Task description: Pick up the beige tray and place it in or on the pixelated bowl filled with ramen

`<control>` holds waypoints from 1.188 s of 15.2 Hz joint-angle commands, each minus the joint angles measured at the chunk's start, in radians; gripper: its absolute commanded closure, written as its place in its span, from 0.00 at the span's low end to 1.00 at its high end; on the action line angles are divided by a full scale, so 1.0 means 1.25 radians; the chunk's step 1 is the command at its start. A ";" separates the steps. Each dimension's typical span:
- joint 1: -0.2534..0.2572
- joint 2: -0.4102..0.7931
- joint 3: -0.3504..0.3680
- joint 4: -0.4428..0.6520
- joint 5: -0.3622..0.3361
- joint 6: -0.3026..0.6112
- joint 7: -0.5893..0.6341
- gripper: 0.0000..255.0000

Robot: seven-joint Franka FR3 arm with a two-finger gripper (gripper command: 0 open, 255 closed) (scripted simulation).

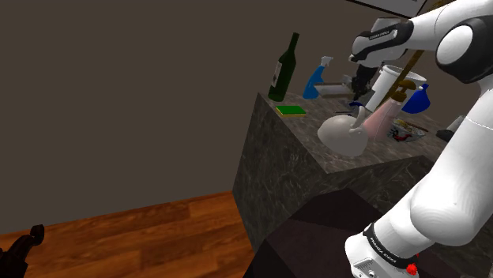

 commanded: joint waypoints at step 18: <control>-0.025 -0.086 -0.039 0.066 -0.050 -0.117 -0.067 1.00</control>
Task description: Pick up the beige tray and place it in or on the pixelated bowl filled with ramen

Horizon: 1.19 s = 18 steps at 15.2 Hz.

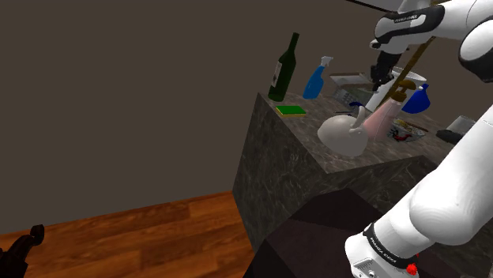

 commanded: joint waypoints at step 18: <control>-0.184 -0.022 -0.160 -0.008 0.045 0.042 -0.356 1.00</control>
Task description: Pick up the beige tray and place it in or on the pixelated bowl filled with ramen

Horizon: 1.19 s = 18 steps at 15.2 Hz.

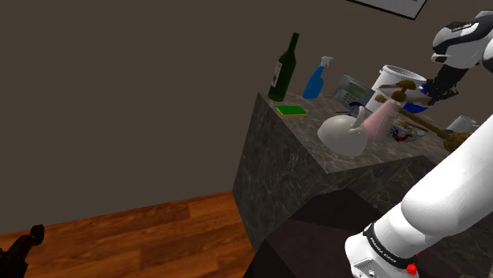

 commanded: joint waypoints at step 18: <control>-0.109 0.109 -0.024 -0.069 0.132 0.140 -0.169 1.00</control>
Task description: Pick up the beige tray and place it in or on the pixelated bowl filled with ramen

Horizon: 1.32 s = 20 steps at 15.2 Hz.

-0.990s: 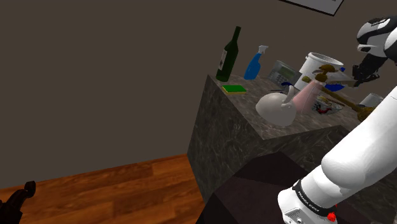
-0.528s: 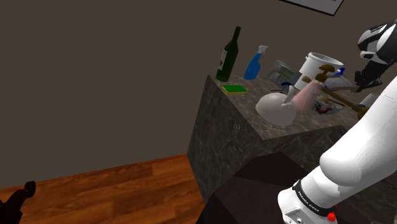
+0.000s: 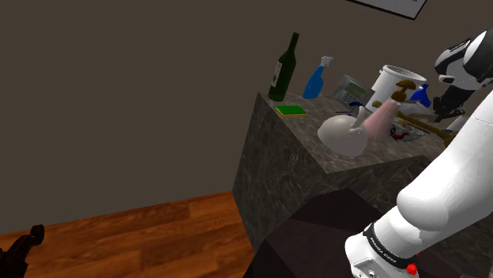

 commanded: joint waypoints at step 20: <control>0.029 -0.038 -0.013 0.002 -0.041 -0.024 0.028 0.00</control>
